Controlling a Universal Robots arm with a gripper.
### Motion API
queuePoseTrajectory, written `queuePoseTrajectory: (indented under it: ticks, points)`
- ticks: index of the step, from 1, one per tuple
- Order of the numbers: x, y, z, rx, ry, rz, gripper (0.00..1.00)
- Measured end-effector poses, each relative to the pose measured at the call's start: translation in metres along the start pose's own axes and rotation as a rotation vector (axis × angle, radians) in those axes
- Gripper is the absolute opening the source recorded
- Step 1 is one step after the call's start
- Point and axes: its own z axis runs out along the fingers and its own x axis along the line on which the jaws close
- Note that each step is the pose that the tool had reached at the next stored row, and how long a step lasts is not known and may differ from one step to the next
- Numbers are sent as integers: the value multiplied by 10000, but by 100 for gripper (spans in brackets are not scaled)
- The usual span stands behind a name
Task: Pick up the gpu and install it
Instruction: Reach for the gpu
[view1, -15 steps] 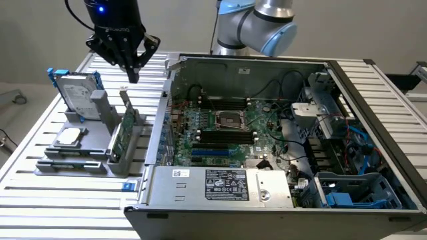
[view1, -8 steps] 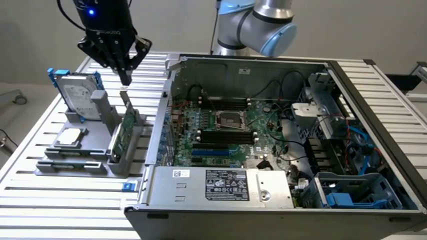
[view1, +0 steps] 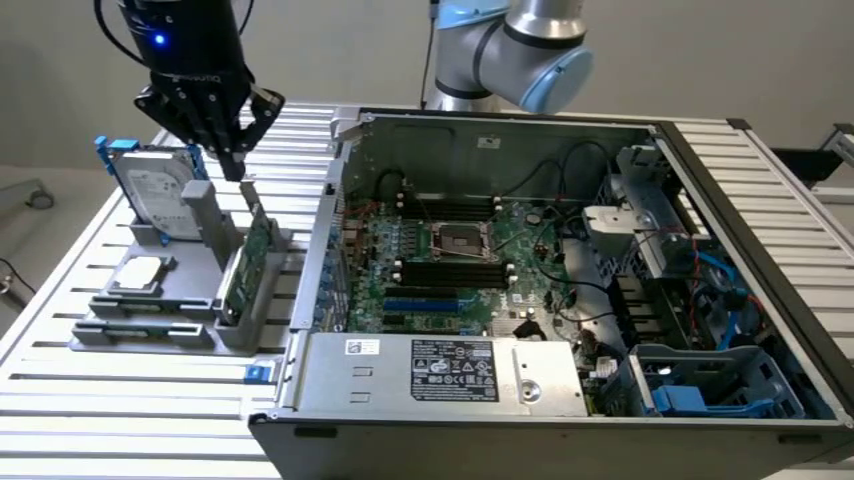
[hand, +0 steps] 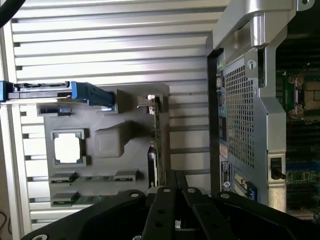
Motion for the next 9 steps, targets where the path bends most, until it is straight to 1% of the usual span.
queuePoseTrajectory:
  ticks: [2, 4, 9]
  points:
    - [10, -30, 18, 5, 72, 1, 11]
    - [27, -58, 38, 9, 124, 2, 11]
    - [69, -120, 89, 13, 180, -2, 11]
